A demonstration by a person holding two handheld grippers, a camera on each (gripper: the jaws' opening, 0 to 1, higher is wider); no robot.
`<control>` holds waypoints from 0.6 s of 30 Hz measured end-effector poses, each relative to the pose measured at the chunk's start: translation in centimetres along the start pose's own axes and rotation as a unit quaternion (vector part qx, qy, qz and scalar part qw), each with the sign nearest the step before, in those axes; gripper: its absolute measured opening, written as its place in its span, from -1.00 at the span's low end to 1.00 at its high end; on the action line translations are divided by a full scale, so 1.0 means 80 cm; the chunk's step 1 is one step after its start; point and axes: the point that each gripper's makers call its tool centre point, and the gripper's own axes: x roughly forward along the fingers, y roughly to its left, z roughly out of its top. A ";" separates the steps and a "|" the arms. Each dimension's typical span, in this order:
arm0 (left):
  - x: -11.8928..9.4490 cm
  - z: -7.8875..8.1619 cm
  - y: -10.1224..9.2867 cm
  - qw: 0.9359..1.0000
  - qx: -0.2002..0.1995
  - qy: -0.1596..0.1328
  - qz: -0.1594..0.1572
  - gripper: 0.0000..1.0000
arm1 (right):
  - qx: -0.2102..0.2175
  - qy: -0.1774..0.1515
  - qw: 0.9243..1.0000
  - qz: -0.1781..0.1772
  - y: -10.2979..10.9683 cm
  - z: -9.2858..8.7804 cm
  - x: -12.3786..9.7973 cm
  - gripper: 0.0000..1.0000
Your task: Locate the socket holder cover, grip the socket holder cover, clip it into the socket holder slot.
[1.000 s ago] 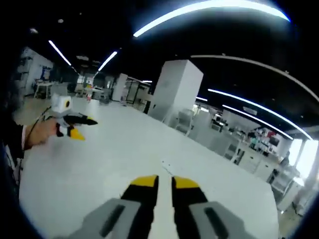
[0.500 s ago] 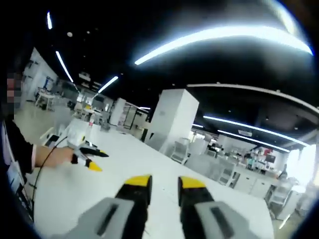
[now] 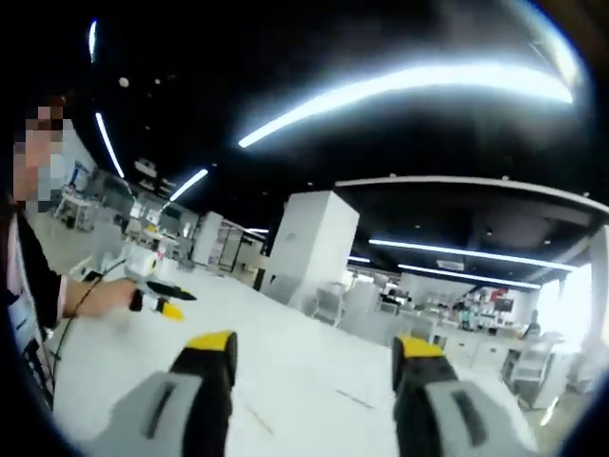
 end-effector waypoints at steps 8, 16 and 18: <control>0.000 -0.001 -0.006 1.000 0.003 0.001 -0.005 0.57 | 0.026 0.054 0.998 -0.022 -0.015 -0.082 0.009 0.76; -0.002 0.003 -0.016 1.000 -0.001 -0.009 -0.017 0.64 | -0.009 0.064 0.997 -0.039 -0.018 -0.091 0.009 0.76; -0.003 0.005 -0.014 1.000 -0.005 -0.015 -0.017 0.64 | -0.022 0.061 0.997 -0.037 -0.016 -0.089 0.010 0.75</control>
